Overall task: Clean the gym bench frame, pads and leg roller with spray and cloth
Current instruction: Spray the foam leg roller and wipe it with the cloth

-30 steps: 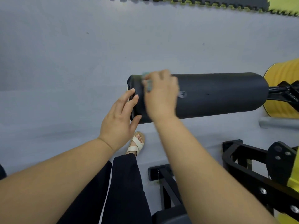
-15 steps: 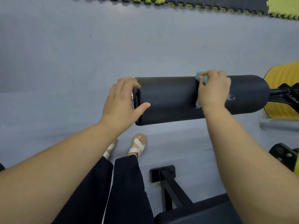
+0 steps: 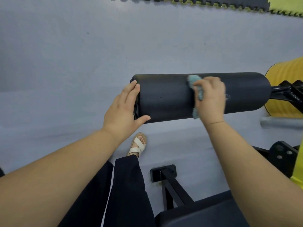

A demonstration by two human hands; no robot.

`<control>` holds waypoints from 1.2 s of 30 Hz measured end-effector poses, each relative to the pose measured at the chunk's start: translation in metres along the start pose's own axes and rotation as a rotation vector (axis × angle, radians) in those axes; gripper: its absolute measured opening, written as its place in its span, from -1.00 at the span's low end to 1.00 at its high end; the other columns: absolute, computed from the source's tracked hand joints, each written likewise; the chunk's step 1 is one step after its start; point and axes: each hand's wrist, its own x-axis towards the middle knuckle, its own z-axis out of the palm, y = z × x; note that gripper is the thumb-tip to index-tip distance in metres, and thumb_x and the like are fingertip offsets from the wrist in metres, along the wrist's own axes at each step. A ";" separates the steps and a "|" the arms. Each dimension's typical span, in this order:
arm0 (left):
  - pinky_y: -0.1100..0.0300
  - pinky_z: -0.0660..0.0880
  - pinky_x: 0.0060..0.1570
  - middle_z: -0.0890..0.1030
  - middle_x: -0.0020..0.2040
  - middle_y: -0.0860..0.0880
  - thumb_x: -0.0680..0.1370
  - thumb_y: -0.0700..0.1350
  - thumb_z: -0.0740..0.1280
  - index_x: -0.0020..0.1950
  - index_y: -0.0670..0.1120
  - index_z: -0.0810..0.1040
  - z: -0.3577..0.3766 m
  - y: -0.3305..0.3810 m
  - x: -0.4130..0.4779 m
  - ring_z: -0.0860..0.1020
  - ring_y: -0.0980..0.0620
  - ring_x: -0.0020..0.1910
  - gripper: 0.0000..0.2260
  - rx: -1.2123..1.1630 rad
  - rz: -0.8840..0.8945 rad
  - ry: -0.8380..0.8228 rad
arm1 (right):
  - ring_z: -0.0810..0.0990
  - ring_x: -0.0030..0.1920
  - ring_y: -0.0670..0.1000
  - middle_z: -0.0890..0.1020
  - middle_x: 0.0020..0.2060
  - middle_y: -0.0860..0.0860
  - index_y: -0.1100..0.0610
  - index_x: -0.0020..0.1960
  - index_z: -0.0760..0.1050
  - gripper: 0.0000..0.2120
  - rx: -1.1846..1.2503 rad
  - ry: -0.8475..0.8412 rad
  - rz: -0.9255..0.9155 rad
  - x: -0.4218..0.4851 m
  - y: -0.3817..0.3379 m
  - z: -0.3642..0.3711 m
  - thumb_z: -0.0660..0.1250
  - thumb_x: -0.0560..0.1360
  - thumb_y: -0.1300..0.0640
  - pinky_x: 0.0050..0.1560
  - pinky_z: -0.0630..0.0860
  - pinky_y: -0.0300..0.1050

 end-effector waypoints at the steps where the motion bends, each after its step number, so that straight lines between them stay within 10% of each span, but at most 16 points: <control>1: 0.08 0.35 0.28 0.10 0.53 0.07 0.42 0.07 0.44 0.52 -0.06 0.12 0.001 -0.001 -0.002 0.29 -0.04 0.41 -0.22 0.000 0.022 0.012 | 0.48 -0.06 0.30 0.53 0.01 0.25 0.20 -0.01 0.58 -0.87 -0.013 0.032 0.142 -0.001 0.014 -0.005 0.30 0.48 0.23 0.02 0.35 -0.06; 6: 0.02 0.42 0.22 0.23 0.49 -0.03 0.47 0.16 0.22 0.47 -0.12 0.26 0.006 -0.009 -0.005 0.38 -0.10 0.36 -0.36 -0.037 0.086 0.072 | 0.44 0.03 0.25 0.49 0.11 0.20 0.22 0.10 0.54 -0.80 -0.054 0.095 0.557 0.006 -0.018 0.005 0.26 0.53 0.18 0.03 0.33 -0.04; 12: 0.04 0.49 0.03 0.36 0.41 -0.17 0.42 0.10 0.18 0.35 -0.23 0.38 0.013 -0.011 -0.005 0.51 -0.20 0.22 -0.40 -0.040 0.132 0.106 | 0.48 -0.22 0.18 0.58 -0.12 0.12 0.11 0.17 0.55 -0.63 0.094 -0.003 0.054 0.000 -0.143 0.037 0.37 0.36 0.16 -0.23 0.33 0.00; 17: 0.12 0.49 0.06 0.29 0.45 -0.06 0.45 0.12 0.19 0.41 -0.06 0.24 0.020 -0.018 -0.011 0.45 -0.08 0.28 -0.43 -0.008 0.157 0.119 | 0.52 -0.23 0.25 0.58 -0.14 0.18 0.15 0.02 0.61 -0.76 0.111 -0.116 -0.172 0.010 -0.093 0.022 0.38 0.36 0.22 -0.22 0.51 0.04; 25: 0.19 0.44 0.10 0.27 0.44 -0.06 0.47 0.10 0.19 0.41 -0.08 0.23 0.026 -0.021 -0.013 0.35 0.01 0.29 -0.45 0.007 0.163 0.157 | 0.41 0.12 0.22 0.44 0.20 0.13 0.03 0.25 0.49 -0.73 -0.165 -0.092 0.481 0.030 -0.035 0.000 0.18 0.58 0.11 0.09 0.30 -0.04; 31: 0.21 0.30 0.28 0.28 0.46 -0.12 0.48 0.04 0.19 0.42 -0.07 0.20 0.032 -0.018 -0.022 0.36 -0.10 0.36 -0.47 -0.020 0.112 0.124 | 0.46 -0.04 0.19 0.52 0.06 0.10 0.05 0.15 0.57 -0.72 0.068 -0.205 -0.012 0.020 -0.143 0.035 0.36 0.44 0.18 -0.05 0.35 -0.02; 36: 0.24 0.21 0.31 0.28 0.46 -0.07 0.52 -0.02 0.16 0.42 -0.13 0.28 0.023 -0.018 -0.029 0.37 -0.07 0.33 -0.53 -0.002 0.160 0.106 | 0.52 -0.24 0.23 0.59 -0.13 0.16 0.14 0.00 0.62 -0.76 0.147 -0.144 -0.214 0.017 -0.091 0.025 0.41 0.34 0.27 -0.19 0.48 -0.03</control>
